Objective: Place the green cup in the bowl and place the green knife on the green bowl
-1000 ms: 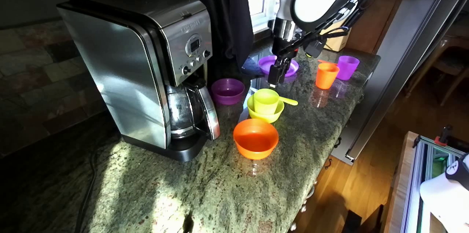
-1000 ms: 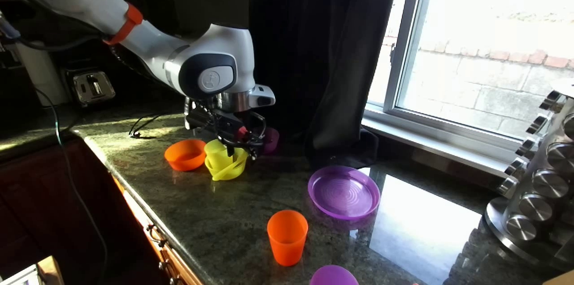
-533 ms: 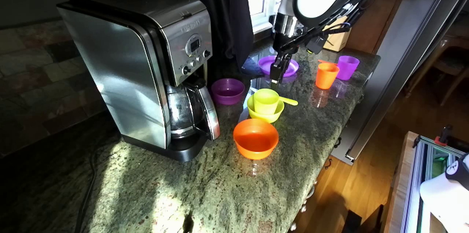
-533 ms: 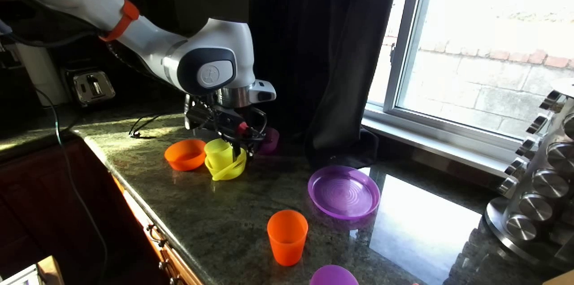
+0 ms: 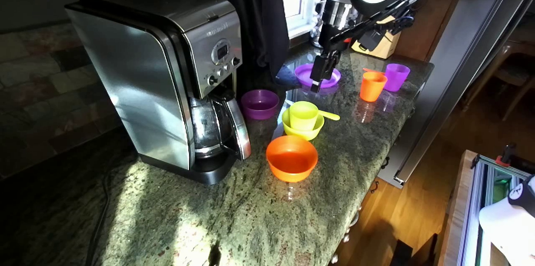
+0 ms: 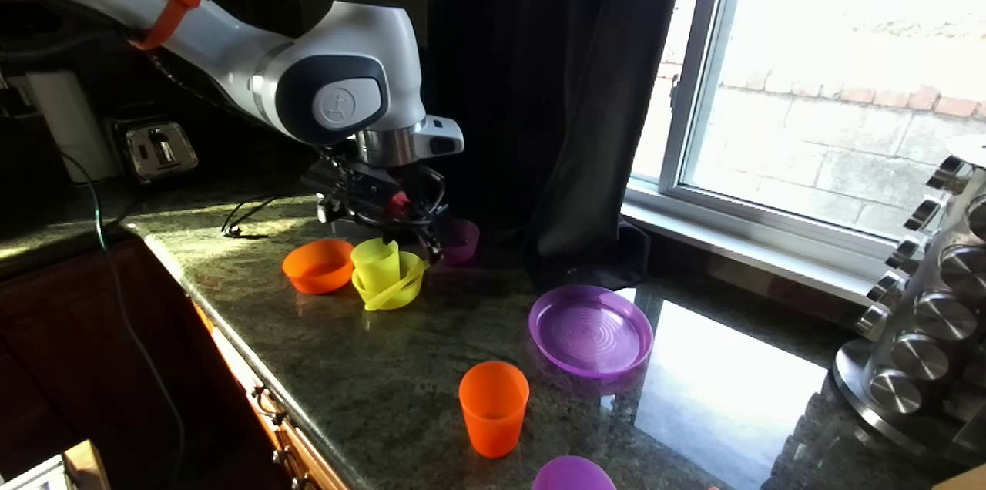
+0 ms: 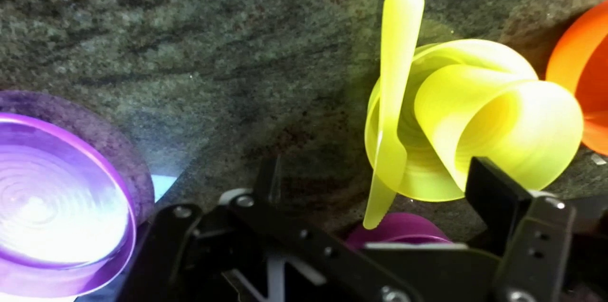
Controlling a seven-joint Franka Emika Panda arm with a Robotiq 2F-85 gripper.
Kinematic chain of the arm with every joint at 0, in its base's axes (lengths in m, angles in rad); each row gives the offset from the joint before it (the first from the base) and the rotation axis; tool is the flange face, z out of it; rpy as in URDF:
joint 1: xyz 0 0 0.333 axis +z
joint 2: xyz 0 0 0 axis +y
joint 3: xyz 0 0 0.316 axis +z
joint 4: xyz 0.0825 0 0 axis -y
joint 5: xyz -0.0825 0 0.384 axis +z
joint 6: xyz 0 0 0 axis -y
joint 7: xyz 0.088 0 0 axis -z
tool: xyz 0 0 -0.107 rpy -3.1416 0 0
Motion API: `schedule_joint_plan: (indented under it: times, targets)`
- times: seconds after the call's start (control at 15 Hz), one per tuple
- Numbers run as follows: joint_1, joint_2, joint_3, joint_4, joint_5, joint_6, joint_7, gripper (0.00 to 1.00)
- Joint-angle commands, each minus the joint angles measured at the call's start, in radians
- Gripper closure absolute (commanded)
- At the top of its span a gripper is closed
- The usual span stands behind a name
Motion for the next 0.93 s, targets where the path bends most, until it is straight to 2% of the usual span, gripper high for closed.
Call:
schedule_joint_plan:
  times: [0.0, 0.87]
  targets:
    - [0.003, -0.099, 0.005, -0.067, -0.011, -0.045, 0.095, 0.0]
    - [0.02, -0.244, 0.066, -0.16, -0.029, -0.042, 0.247, 0.0]
